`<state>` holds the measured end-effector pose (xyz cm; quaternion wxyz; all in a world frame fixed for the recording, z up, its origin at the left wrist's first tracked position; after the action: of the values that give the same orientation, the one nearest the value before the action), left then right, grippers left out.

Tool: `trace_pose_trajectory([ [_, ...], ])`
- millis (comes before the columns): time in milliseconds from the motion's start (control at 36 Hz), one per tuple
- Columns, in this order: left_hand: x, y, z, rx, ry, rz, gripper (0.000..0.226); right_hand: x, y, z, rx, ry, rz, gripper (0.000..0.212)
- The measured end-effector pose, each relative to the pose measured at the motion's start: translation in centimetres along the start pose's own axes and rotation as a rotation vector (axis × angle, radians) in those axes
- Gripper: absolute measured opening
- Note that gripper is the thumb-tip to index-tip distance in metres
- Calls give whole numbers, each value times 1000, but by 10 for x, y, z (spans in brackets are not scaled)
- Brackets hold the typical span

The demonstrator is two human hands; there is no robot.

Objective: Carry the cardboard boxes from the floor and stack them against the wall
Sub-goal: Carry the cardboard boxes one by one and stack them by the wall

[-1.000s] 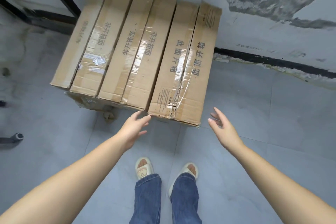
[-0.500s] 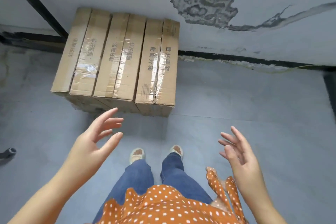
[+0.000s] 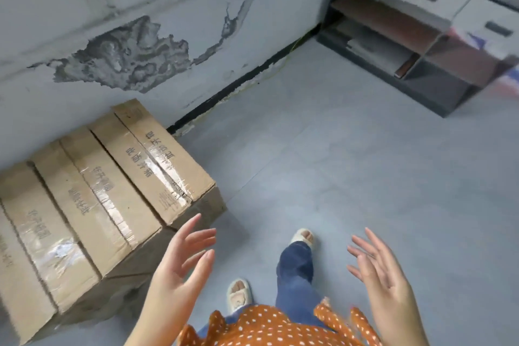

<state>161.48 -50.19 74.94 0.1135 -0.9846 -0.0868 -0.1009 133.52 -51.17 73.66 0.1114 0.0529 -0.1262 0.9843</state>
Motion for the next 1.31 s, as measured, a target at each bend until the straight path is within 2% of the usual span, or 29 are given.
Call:
trace_pose_trajectory([
  [111, -23, -2, -8, -71, 38, 189, 50, 37, -48, -9, -5, 38, -215, 88],
  [194, -50, -7, -16, -116, 52, 311, 39, 65, -82, -14, -5, 96, -391, 90],
  [306, -95, -20, -32, -151, 67, 464, 43, 103, -121, -27, -28, 153, -573, 88],
  [361, -121, -31, -41, -143, 94, 543, 58, 124, -138, -36, -35, 177, -643, 88],
  [389, -135, -37, -44, -146, 119, 581, 62, 135, -147, -40, -39, 183, -675, 86],
  [472, -181, -58, -44, -190, 155, 665, 44, 173, -177, -52, -62, 173, -751, 73],
  [556, -230, -86, -42, -199, 190, 758, 49, 216, -208, -64, -103, 183, -829, 65],
  [694, -324, -149, -46, -202, 224, 892, 48, 298, -260, -94, -176, 233, -935, 90],
  [833, -407, -200, -58, -235, 251, 1007, 47, 361, -293, -117, -199, 292, -1042, 81],
  [917, -445, -218, -69, -237, 281, 1060, 46, 392, -300, -121, -205, 318, -1118, 94],
  [1111, -538, -228, -81, -253, 336, 1143, 43, 457, -284, -136, -206, 418, -1285, 101],
  [1194, -594, -224, -91, -263, 332, 1203, 42, 491, -265, -139, -172, 414, -1370, 94],
  [1222, -616, -222, -96, -277, 335, 1235, 40, 504, -257, -139, -160, 422, -1412, 85],
  [1306, -682, -215, -118, -323, 346, 1319, 39, 542, -233, -132, -140, 446, -1528, 30],
])
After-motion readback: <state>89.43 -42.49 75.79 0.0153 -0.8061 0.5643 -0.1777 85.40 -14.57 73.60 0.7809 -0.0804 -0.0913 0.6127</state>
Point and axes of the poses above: each hand's wrist, its own y-axis towards the middle knuckle, its own x-axis out of the back of the hand, z = x × y, the point moved 1 cm from there along y, towards the middle knuckle, and after that the axes turned 1 degree about y, right-handed, at the moved point
